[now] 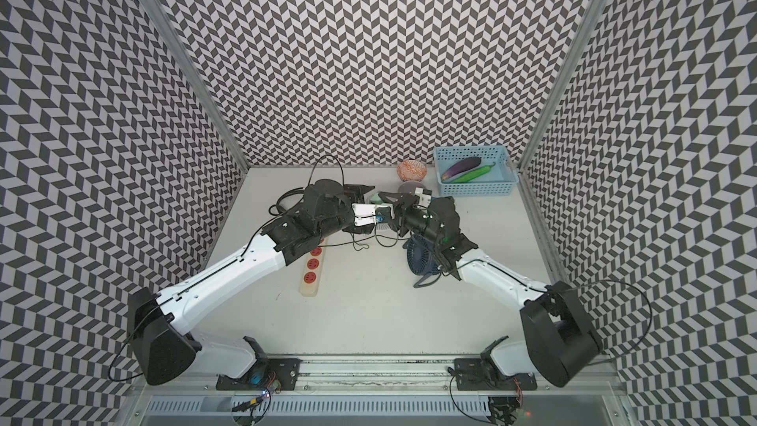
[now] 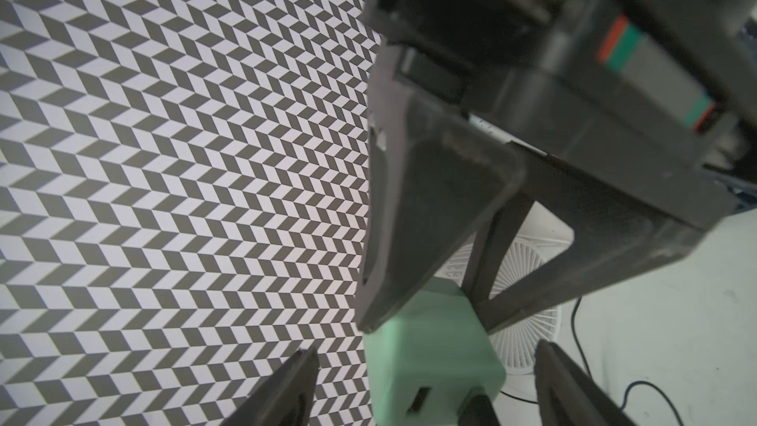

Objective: Plug the desk fan into the power strip
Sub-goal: Pick up the plug from the center of the board.

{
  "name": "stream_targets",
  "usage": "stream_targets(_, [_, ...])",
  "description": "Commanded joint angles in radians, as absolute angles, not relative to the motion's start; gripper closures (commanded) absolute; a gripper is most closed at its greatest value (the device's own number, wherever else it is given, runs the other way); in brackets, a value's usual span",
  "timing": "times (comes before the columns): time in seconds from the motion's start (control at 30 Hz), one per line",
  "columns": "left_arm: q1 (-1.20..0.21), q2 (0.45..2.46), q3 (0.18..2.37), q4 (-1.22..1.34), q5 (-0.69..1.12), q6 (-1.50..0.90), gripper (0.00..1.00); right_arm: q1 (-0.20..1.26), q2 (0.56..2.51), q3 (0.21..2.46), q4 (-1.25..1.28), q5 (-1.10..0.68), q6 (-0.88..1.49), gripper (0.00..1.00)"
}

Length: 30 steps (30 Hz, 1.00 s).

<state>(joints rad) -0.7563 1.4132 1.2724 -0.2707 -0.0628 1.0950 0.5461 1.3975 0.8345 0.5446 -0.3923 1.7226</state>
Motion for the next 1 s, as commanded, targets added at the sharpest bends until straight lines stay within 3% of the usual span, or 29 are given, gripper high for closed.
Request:
stream_targets(0.0, [-0.773, 1.419, 1.297, -0.251, -0.101, 1.151, 0.26, 0.551, 1.378, 0.843, 0.599, -0.381, 1.730, 0.85])
stream_targets(0.17, [-0.791, 1.424, 1.299, -0.244, -0.128, 1.170, 0.43, 0.551, 1.376, 0.833, 0.606, -0.376, 1.745, 0.85])
stream_targets(0.43, [-0.802, 1.424, 1.293, -0.228, -0.149, 1.181, 0.83, 0.552, 1.375, 0.831, 0.607, -0.375, 1.740, 0.85])
stream_targets(0.57, [-0.801, 1.418, 1.273, -0.219, -0.154, 1.185, 0.91, 0.553, 1.365, 0.824, 0.606, -0.371, 1.741, 0.82])
stream_targets(0.67, [-0.789, 1.413, 1.273, -0.222, -0.146, 1.171, 0.97, 0.547, 1.354, 0.825, 0.606, -0.373, 1.725, 0.70])
stream_targets(0.83, [-0.749, 1.399, 1.272, -0.255, -0.098, 1.129, 1.00, 0.534, 1.320, 0.838, 0.563, -0.376, 1.649, 0.35])
stream_targets(0.97, [-0.696, 1.384, 1.285, -0.300, -0.026, 1.080, 1.00, 0.511, 1.292, 0.836, 0.537, -0.402, 1.577, 0.25])
